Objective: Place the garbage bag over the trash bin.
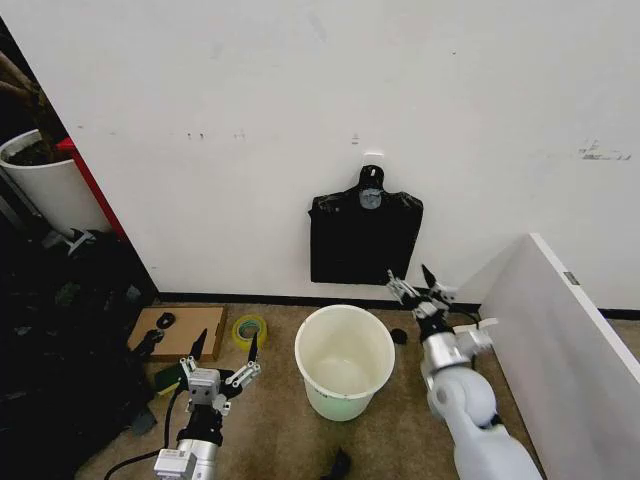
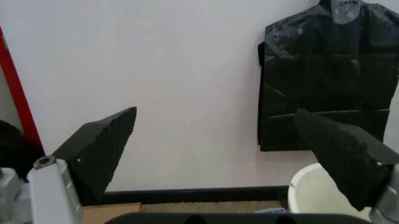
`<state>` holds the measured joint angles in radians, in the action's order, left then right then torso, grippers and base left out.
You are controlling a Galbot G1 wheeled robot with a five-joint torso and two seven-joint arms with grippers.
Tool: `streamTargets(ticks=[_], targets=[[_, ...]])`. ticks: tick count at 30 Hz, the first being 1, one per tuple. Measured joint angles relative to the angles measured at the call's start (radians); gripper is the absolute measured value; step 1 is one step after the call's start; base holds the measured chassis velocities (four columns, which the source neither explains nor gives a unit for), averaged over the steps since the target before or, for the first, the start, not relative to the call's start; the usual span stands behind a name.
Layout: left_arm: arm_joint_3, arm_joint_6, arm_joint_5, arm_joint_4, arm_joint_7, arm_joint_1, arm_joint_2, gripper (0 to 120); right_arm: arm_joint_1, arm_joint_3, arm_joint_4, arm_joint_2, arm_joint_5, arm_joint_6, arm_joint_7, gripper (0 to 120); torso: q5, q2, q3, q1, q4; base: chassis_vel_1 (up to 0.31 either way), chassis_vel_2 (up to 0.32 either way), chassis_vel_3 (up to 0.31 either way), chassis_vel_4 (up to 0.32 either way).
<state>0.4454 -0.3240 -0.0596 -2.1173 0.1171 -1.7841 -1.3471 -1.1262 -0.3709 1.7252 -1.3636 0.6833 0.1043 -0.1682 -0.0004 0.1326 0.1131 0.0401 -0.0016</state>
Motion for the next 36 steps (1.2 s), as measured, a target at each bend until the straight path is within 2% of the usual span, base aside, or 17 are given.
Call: streamTargets(ticks=[3, 17, 36], targets=[[0.008, -0.008, 0.002, 0.011, -0.002, 0.0, -0.014, 98, 0.071, 0.028, -0.04, 0.0, 0.084, -0.021, -0.047, 100, -0.0004, 0.0, 0.0, 0.0, 0.0, 0.0, 0.0, 0.0, 0.0], [0.056, -0.006, 0.001, 0.002, -0.004, -0.007, -0.034, 98, 0.267, 0.059, -0.212, -0.009, 0.146, -0.028, -0.11, 100, -0.0001, 0.0, 0.0, 0.0, 0.0, 0.0, 0.0, 0.0, 0.0], [0.058, 0.002, 0.003, -0.03, -0.008, -0.018, -0.047, 98, 0.368, 0.08, -0.294, -0.025, 0.159, -0.044, -0.116, 100, -0.0001, 0.0, 0.0, 0.0, 0.0, 0.0, 0.0, 0.0, 0.0]])
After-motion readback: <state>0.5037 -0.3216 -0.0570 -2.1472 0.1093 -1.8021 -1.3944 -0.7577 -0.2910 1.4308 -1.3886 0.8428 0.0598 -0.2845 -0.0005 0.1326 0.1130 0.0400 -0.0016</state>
